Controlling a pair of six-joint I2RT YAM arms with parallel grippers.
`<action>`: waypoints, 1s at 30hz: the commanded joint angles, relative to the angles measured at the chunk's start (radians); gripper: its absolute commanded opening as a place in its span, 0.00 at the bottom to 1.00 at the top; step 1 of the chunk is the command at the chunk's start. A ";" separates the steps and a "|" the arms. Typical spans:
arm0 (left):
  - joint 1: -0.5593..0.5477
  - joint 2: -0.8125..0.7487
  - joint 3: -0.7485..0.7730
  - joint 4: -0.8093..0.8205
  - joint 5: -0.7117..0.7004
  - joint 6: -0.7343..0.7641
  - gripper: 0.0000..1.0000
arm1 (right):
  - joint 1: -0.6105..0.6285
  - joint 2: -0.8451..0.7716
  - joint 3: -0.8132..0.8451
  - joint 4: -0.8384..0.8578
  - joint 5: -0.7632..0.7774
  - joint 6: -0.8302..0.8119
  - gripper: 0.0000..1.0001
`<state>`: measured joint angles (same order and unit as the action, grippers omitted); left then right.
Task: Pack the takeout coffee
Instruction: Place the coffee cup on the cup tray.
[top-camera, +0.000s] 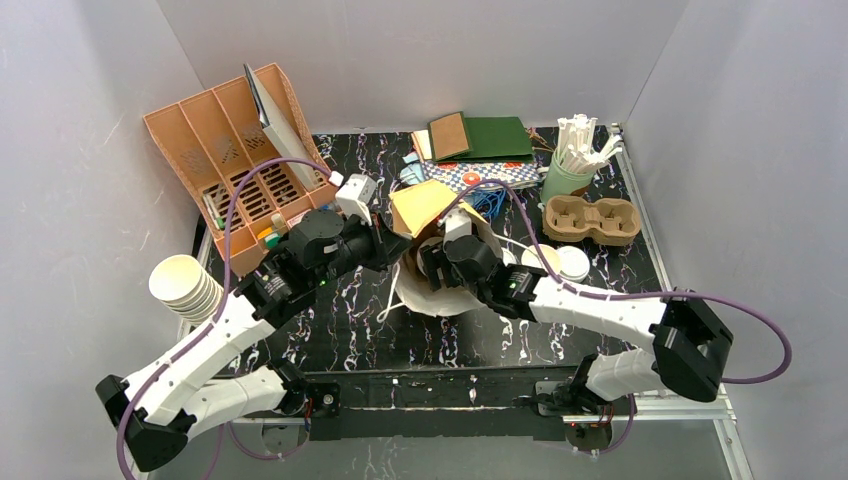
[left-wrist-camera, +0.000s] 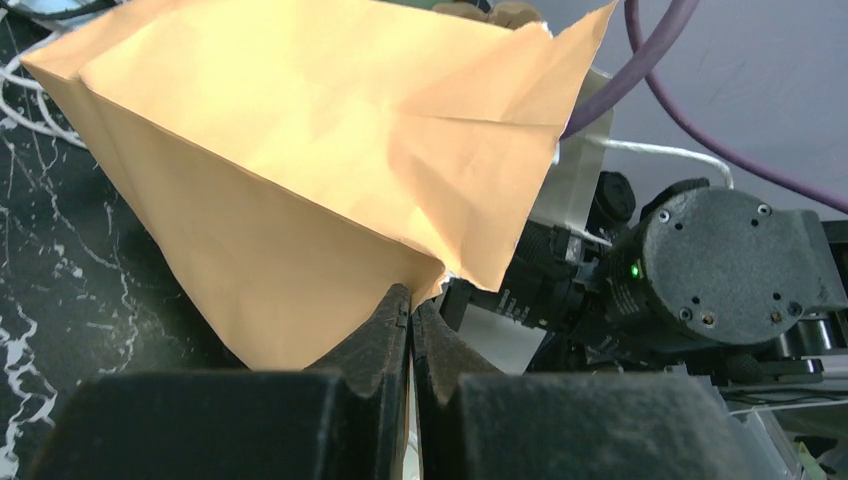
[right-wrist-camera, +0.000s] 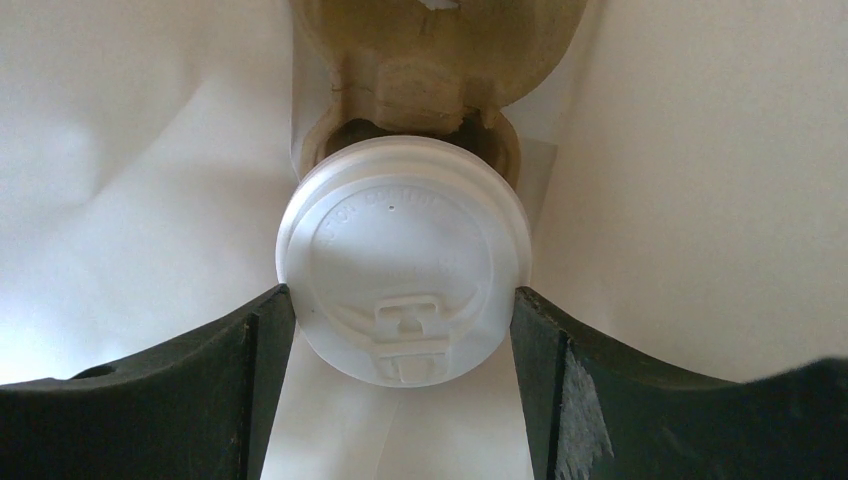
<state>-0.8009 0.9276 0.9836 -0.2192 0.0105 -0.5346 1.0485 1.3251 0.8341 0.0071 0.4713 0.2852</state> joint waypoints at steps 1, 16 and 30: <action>-0.005 -0.007 0.042 -0.187 0.015 0.034 0.00 | -0.013 0.039 -0.006 0.049 -0.048 0.001 0.38; -0.005 0.008 0.093 -0.361 -0.071 0.040 0.00 | -0.091 0.169 0.123 -0.099 -0.074 0.004 0.35; -0.005 0.030 0.103 -0.337 -0.010 0.013 0.00 | -0.221 0.268 0.344 -0.265 -0.196 -0.037 0.35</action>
<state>-0.8005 0.9676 1.0821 -0.4675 -0.0490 -0.5076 0.8825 1.5269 1.0626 -0.1745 0.2832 0.2276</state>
